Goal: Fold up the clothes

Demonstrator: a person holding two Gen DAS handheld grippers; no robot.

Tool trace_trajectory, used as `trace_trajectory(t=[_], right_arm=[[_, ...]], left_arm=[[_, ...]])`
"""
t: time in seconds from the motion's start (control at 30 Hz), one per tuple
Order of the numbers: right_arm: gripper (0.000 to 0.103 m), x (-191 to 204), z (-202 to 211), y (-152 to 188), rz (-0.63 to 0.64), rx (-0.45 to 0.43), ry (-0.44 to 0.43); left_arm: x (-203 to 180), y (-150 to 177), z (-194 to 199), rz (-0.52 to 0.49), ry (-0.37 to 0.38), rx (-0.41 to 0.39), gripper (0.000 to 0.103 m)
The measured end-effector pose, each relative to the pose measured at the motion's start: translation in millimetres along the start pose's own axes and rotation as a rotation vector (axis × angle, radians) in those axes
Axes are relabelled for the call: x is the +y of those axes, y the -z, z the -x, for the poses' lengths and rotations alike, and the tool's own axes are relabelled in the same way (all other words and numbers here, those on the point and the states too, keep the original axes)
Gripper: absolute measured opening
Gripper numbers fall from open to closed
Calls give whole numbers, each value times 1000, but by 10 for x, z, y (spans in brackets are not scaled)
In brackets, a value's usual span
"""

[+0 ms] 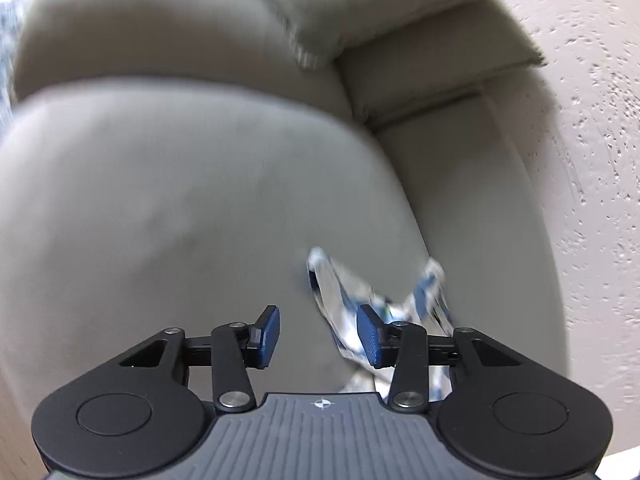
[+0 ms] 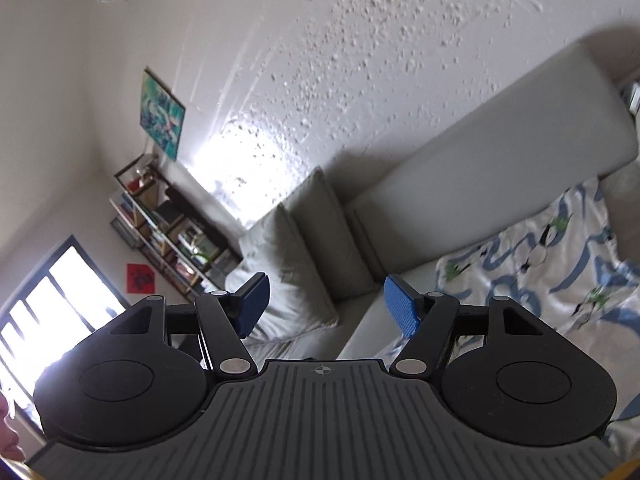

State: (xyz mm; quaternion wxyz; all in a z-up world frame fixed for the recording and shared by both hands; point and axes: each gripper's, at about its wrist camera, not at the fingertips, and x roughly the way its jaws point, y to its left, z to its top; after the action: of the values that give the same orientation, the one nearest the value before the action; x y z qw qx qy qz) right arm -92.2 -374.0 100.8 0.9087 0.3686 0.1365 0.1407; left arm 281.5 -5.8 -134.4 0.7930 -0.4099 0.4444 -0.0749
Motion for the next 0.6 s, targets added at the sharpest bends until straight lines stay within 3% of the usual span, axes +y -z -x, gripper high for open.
trace_trajectory(t=[0.1,0.23,0.4,0.43,0.47,0.5,0.6], right_arm=[[70,14,-109,8,4,17,5],[70,47,-221,10,16,35,16],[70,70,-268,22,51,43,45],[70,68,-277,25,57,45,53],[70,55,-296,27,50,49,54],[70,38,-318,27,38,54,52],[70,-5,-364,32,1,68,41]], left_arm=[[-19,70,-306,13,14,53,40],[-17,23,-714,61,-52,-4,39],[-102,-127,-973,49,-38,-45,38],[-134,-145,-1024,36,-51,-38,26],[-155,-149,-1049,32,-85,-33,8],[-175,-154,-1074,29,-119,-28,0],[-242,-209,-926,-7,-150,-54,0]])
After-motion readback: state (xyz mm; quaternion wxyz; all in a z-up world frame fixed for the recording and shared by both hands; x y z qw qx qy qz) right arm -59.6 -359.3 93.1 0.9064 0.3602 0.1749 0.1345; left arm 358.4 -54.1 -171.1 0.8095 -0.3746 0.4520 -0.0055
